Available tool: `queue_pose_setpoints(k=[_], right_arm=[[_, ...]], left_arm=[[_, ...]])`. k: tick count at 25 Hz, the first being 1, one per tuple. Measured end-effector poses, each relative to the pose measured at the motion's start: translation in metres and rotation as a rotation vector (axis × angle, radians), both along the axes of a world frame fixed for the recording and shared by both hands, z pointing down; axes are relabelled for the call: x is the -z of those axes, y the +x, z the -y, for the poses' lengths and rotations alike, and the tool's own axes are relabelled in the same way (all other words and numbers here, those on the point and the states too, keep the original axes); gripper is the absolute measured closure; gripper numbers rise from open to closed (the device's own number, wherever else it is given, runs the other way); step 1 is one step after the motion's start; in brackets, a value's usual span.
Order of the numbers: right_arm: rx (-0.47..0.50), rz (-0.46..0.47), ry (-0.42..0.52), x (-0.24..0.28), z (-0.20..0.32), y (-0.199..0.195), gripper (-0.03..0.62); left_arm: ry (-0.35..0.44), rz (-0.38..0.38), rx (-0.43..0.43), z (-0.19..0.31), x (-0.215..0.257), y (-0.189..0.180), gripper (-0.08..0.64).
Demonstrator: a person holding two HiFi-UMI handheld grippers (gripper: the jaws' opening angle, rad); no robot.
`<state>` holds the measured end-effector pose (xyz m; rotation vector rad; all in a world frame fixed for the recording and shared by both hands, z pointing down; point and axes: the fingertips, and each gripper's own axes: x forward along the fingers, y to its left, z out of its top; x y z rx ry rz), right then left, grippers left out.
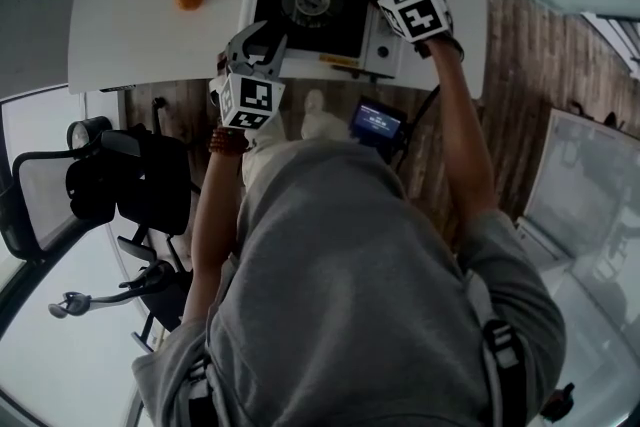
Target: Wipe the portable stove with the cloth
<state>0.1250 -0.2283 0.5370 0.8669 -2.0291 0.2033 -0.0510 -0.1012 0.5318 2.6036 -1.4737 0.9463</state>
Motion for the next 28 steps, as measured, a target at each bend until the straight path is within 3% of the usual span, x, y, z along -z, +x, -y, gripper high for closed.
queue_pose_setpoints(k=[10, 20, 28], right_arm=[[0.03, -0.016, -0.006, 0.001, -0.025, -0.014, 0.535], [0.15, -0.078, 0.008, 0.0, -0.06, -0.033, 0.538], [0.179, -0.047, -0.029, 0.0, -0.088, -0.041, 0.538]], left_arm=[[0.001, 0.002, 0.001, -0.002, -0.001, -0.001, 0.408], [0.002, 0.007, 0.007, -0.001, 0.0, 0.001, 0.408], [0.01, 0.017, 0.017, -0.001, 0.0, 0.0, 0.406]])
